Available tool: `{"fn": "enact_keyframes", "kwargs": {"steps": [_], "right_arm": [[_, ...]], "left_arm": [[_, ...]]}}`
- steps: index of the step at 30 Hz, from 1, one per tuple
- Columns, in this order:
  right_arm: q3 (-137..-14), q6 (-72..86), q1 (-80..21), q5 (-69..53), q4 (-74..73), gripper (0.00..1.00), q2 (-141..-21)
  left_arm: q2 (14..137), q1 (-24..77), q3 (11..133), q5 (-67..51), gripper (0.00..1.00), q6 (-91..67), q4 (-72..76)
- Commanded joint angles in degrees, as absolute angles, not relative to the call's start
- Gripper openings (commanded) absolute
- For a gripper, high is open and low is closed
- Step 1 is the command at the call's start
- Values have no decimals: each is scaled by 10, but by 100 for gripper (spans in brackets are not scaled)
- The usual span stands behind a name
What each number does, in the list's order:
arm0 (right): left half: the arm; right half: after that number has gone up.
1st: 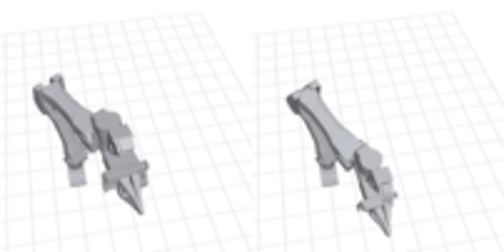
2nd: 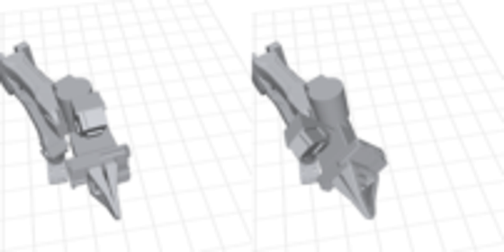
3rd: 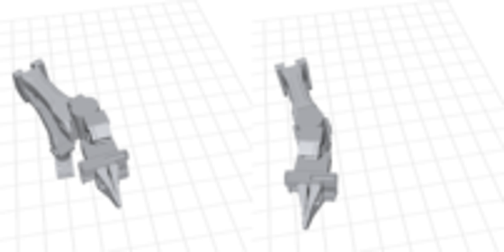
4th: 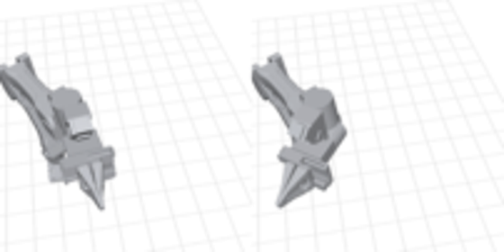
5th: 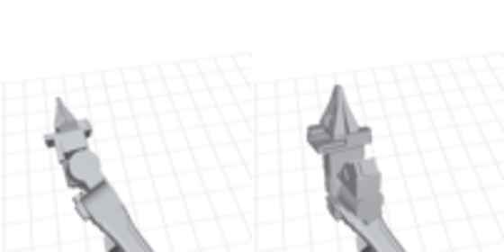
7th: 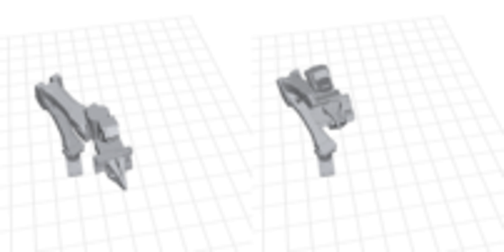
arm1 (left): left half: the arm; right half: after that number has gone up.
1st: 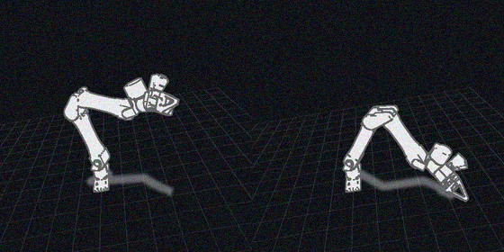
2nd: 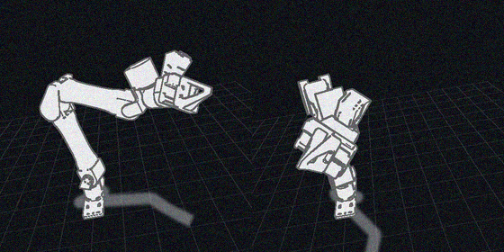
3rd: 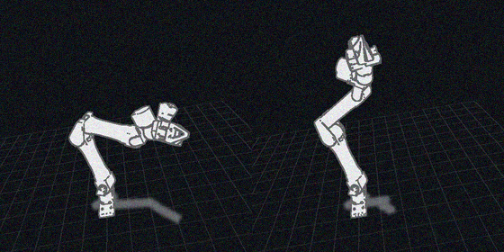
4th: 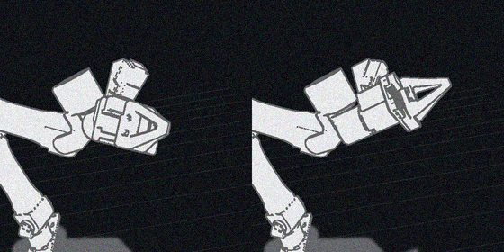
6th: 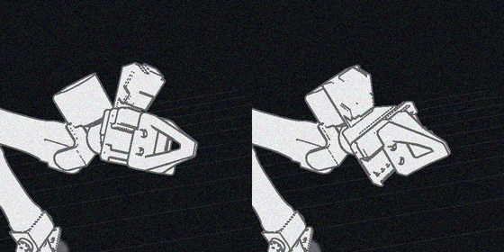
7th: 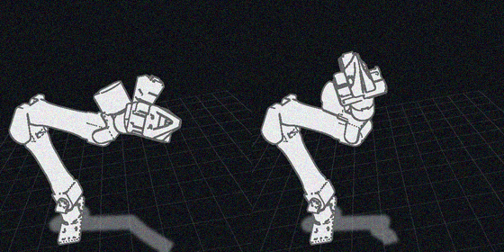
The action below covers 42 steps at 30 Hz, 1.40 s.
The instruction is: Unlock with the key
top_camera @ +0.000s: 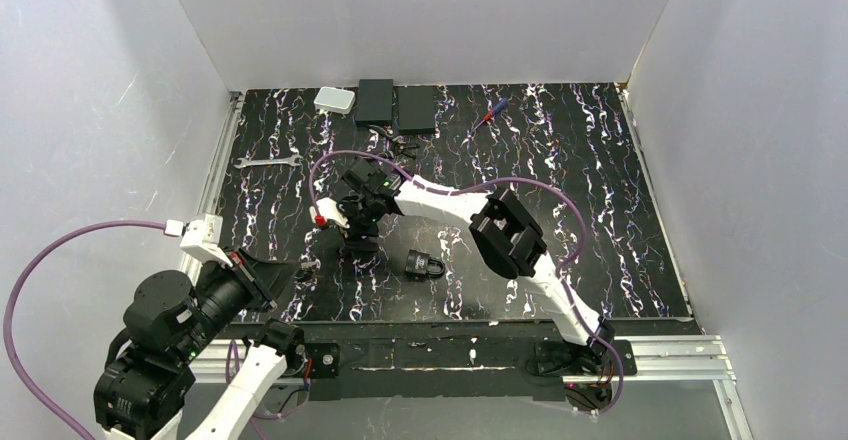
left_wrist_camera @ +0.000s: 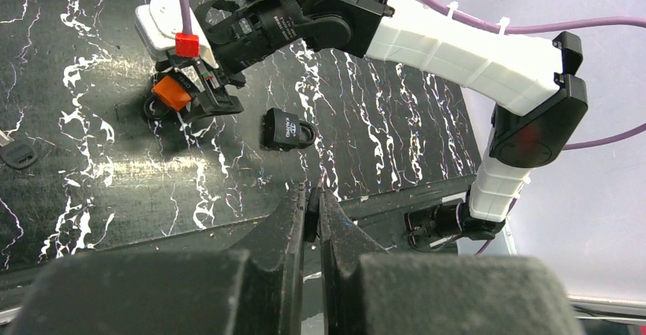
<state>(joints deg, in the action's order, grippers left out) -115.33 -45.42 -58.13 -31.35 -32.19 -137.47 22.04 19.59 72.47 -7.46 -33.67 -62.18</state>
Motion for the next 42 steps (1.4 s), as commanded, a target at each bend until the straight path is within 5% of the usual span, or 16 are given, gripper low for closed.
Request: {"fn": "enact_keyframes", "kwargs": {"steps": [1, 6, 11, 13, 18, 23, 26, 32, 39, 42], "right_arm": [[-1139, -458, -578, -297, -280, 75, -1380], [-1105, -448, -577, -269, -263, 54, -1364], [-1060, -366, -578, -209, -214, 10, -1330], [-1033, -299, -578, -160, -169, 1, -1309], [-1013, -111, -577, 14, -132, 1, -1259], [-1007, 160, -572, 360, -251, 1, -1208], [-944, 309, -552, 466, -306, 1, -1154], [-795, 626, -470, 476, -410, 1, -1082], [-760, 701, -441, 452, -443, 2, -1089], [-755, 707, -435, 438, -438, 22, -1085]], "left_arm": [[232, 193, 732, -70, 0, -332, -616], [230, 194, 725, -66, 0, -329, -613], [234, 194, 724, -58, 0, -315, -607], [234, 193, 722, -52, 0, -311, -602], [226, 193, 708, -38, 0, -310, -588], [213, 194, 679, -26, 0, -320, -566], [213, 194, 662, -25, 0, -323, -547], [215, 193, 638, -26, 0, -326, -518], [235, 194, 642, -35, 0, -310, -508], [236, 194, 645, -31, 0, -307, -508]]}}
